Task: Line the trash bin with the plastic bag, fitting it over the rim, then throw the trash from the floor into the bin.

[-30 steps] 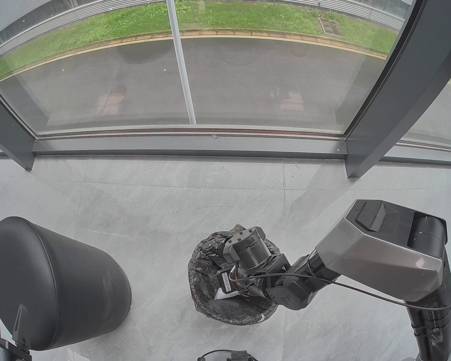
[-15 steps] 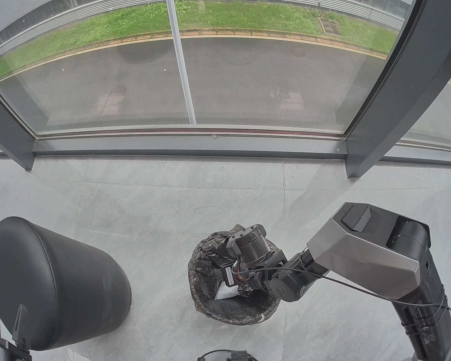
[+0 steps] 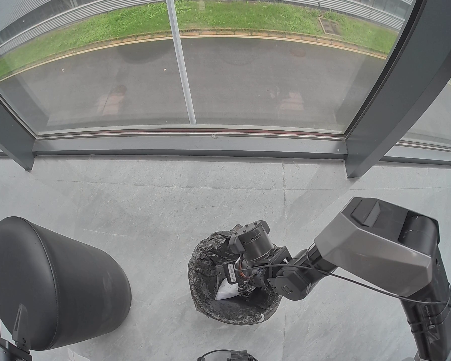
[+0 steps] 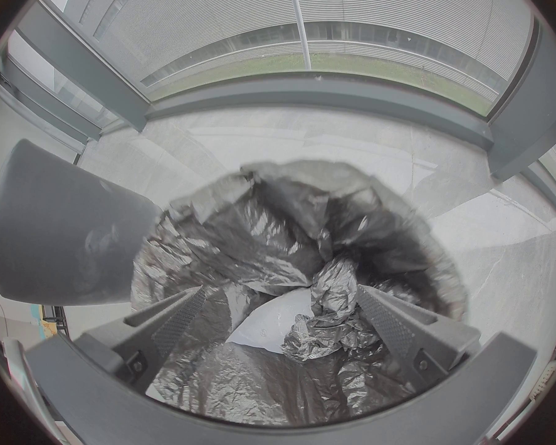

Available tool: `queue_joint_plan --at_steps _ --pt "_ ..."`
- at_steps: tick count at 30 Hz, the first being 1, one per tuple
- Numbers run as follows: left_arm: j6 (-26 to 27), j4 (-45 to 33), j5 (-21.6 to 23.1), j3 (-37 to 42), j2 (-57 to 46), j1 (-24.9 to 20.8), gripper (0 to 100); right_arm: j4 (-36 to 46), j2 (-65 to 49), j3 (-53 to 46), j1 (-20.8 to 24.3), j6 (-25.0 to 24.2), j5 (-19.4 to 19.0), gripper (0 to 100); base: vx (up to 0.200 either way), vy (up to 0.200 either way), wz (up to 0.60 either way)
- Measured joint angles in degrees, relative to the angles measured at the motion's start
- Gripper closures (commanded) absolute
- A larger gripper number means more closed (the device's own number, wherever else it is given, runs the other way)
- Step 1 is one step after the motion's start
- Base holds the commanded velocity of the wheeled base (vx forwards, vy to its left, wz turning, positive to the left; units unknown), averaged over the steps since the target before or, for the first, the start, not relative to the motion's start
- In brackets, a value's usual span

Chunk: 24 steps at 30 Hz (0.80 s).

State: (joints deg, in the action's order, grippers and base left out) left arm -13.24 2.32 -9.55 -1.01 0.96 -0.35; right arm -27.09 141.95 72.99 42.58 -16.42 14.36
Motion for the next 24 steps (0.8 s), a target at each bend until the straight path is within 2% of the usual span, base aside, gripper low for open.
queue_joint_plan --at_steps 4,10,13,24 --pt "0.00 0.00 0.00 0.00 0.00 0.00 0 -0.06 -4.41 -2.15 0.48 -0.05 1.07 0 0.000 0.000 0.00" --pt "-0.02 0.02 -0.02 0.00 0.00 0.00 0 -0.22 -12.62 -7.50 0.74 0.37 7.20 0 0.000 0.000 0.00" --pt "-0.04 0.04 -0.02 0.00 0.00 0.00 0 -0.23 -16.94 -10.39 0.39 0.50 9.07 0 0.000 0.000 0.00" --pt "-0.20 0.04 -0.11 0.00 0.00 0.00 0 -0.30 -40.92 -20.50 -5.75 3.10 11.25 0 0.000 0.000 0.00"
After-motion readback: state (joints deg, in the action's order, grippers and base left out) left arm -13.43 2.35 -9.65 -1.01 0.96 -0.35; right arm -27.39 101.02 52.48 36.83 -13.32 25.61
